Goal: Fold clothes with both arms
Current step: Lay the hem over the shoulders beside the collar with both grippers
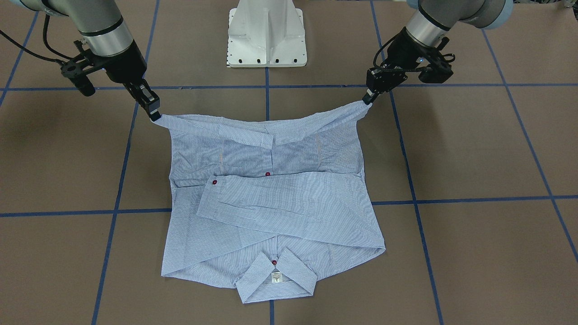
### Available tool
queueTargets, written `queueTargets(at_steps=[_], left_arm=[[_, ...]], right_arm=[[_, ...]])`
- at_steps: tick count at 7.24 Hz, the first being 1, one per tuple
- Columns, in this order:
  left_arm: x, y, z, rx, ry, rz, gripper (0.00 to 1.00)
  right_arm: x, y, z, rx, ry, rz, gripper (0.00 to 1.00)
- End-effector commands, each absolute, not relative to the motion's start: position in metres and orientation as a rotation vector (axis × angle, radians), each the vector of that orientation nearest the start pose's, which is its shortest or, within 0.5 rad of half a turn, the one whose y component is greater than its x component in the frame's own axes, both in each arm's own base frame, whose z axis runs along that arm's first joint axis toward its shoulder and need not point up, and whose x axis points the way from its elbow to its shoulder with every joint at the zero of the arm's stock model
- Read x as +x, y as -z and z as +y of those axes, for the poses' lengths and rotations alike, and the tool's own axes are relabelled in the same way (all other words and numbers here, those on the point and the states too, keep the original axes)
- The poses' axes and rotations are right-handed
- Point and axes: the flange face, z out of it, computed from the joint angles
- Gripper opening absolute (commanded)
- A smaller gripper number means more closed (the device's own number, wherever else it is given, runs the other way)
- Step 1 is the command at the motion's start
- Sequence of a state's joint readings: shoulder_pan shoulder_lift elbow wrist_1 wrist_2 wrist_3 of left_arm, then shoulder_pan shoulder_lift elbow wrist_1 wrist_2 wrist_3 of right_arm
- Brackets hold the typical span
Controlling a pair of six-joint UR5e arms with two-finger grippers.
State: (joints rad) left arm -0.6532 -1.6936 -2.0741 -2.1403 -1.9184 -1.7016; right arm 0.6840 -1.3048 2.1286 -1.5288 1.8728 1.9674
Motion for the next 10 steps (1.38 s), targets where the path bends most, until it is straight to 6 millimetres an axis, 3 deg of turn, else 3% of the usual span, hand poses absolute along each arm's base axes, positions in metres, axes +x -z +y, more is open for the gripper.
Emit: queueTargets(at_steps=[1, 2, 4, 5, 6, 7, 8, 9, 10], left_arm=[[0.34, -0.299, -0.41, 0.052, 0.517, 1.222, 0.0], [0.342, -0.288, -0.442, 0.082, 0.55, 1.231, 0.0], [0.34, -0.301, -0.495, 0.149, 0.562, 1.18, 0.0], [0.339, -0.316, -0.511, 0.168, 0.554, 1.145, 0.0], [0.347, -0.317, -0.525, 0.169, 0.561, 1.133, 0.0], [0.35, -0.32, -0.535, 0.171, 0.572, 1.122, 0.0], [0.349, -0.323, -0.547, 0.187, 0.584, 1.108, 0.0], [0.356, -0.322, -0.56, 0.188, 0.589, 1.098, 0.0], [0.366, -0.326, -0.574, 0.199, 0.592, 1.102, 0.0]], right_arm=[[-0.343, -0.267, -0.437, -0.146, -0.908, -0.915, 0.0], [-0.35, -0.268, -0.459, -0.136, -0.925, -0.9, 0.0], [-0.349, -0.272, -0.489, -0.091, -0.917, -0.88, 0.0], [-0.358, -0.271, -0.514, -0.051, -0.903, -0.859, 0.0], [-0.373, -0.26, -0.533, -0.049, -0.907, -0.855, 0.0], [-0.373, -0.248, -0.548, -0.041, -0.919, -0.862, 0.0], [-0.361, -0.236, -0.573, -0.021, -0.952, -0.87, 0.0], [-0.365, -0.235, -0.591, -0.017, -0.957, -0.858, 0.0], [-0.38, -0.255, -0.607, -0.02, -0.953, -0.814, 0.0]])
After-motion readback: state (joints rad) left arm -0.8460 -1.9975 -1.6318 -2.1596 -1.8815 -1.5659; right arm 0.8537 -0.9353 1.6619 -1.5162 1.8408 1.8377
